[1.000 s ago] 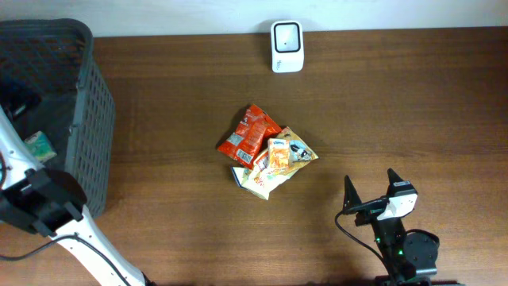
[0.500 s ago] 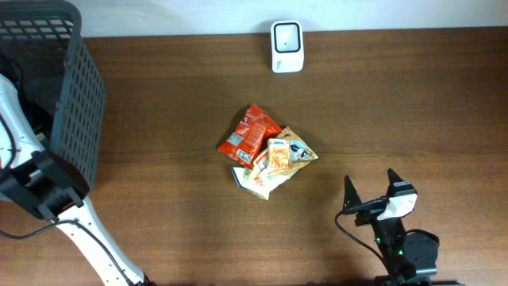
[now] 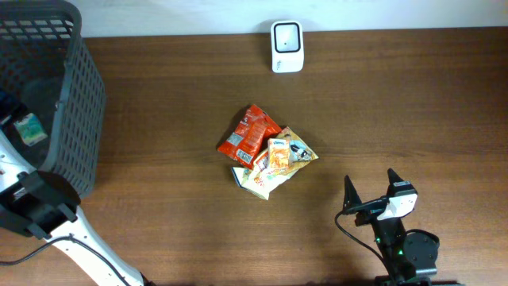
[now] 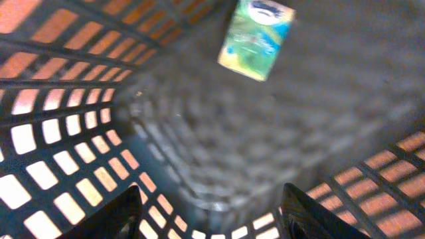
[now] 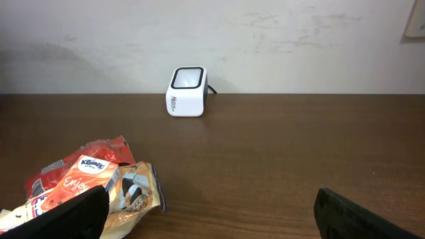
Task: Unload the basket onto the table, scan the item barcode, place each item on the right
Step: 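Reach into the basket and grasp the green-white tissue pack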
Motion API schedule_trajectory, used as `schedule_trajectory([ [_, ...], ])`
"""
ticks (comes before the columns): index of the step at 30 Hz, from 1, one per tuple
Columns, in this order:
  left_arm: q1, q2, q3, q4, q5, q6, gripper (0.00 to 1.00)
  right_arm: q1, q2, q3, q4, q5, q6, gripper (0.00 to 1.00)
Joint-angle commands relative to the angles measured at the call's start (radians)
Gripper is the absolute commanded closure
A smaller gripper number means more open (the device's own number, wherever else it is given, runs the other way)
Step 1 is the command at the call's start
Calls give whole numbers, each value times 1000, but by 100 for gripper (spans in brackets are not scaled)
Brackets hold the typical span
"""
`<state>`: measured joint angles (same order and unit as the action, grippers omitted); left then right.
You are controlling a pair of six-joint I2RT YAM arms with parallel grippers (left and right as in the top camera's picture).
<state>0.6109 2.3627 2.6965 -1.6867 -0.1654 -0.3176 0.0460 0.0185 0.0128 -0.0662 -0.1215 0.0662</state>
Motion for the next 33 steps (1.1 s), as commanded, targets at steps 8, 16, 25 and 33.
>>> schedule_trajectory([
  [8,1,-453,-532,-2,99,72,100,7,-4,-7,-1,-2,-7,2],
  [16,0,-534,-818,-2,75,19,100,7,-4,-7,-1,-2,-6,2],
  [25,0,-1070,-868,-1,-37,-81,100,7,-4,-7,-1,-2,-6,2],
  [33,0,-1023,-880,312,-50,-101,100,7,-4,-7,-1,-2,-6,2],
])
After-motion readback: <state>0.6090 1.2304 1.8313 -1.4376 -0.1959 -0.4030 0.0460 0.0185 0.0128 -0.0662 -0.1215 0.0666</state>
